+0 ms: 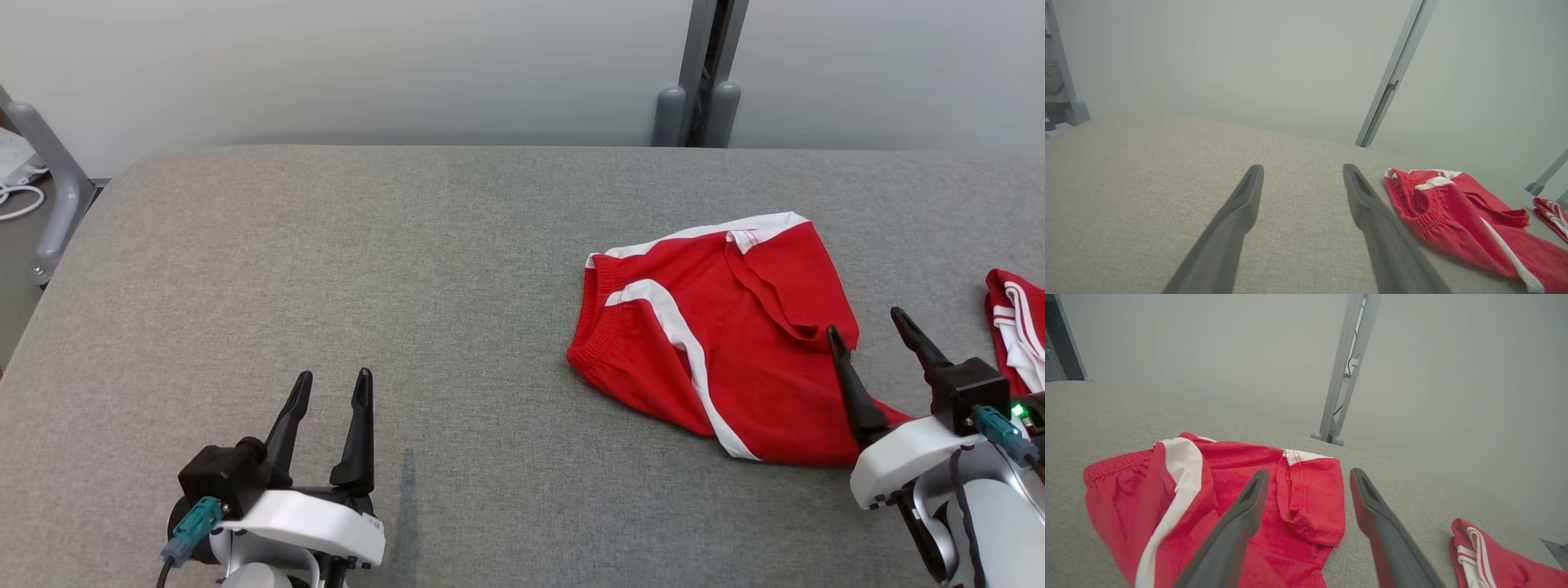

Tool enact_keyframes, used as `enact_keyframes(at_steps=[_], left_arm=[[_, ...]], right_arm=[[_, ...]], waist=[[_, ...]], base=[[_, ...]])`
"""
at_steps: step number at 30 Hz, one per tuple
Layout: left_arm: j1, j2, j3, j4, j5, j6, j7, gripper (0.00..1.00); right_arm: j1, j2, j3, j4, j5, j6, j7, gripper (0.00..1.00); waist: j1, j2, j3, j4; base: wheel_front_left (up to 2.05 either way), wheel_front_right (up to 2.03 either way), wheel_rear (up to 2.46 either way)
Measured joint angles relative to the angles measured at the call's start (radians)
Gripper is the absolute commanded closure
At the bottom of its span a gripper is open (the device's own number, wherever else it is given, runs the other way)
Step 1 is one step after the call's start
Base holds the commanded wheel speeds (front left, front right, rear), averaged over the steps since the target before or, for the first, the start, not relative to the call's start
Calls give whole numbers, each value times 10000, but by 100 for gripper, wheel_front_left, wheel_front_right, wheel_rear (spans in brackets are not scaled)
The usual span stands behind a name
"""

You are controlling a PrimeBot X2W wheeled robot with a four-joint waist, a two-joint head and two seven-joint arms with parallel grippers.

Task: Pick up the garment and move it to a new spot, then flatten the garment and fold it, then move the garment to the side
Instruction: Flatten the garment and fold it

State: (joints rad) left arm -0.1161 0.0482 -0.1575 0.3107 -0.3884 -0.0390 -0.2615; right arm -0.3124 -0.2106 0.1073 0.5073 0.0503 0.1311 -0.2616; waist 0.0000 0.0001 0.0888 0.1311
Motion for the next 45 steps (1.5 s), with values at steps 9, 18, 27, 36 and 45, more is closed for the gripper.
enact_keyframes(at_steps=[9, 18, 27, 36, 45], left_arm=[[-103, 4, -186, 48, 10, -54, 0, 0], [-380, 6, -391, 105, -8, -86, 0, 0], [-584, 4, -539, 146, -65, -88, 0, 0], [-648, 6, -621, 192, -94, -67, 0, 0], [-648, 0, -577, 198, -44, -84, 0, 0]], right_arm=[[-178, -104, -119, 635, -569, 0, 458, 0], [-983, -564, 52, 1960, -1198, 0, 688, 0], [-1885, -692, 84, 3129, -1465, 0, 462, 100], [-2429, -180, -2192, 3875, 221, 0, 113, 100], [-2947, 15, -4671, 5557, 1310, -2, 416, 0]], waist=[[0, 0, 248, 172], [0, 0, 794, 708], [0, 0, 1206, 1126], [0, 0, 1203, 1019], [0, 0, 1054, 655]], base=[[0, 0, 0], [0, 0, 0], [0, 0, 0], [0, 0, 0], [0, 0, 0]])
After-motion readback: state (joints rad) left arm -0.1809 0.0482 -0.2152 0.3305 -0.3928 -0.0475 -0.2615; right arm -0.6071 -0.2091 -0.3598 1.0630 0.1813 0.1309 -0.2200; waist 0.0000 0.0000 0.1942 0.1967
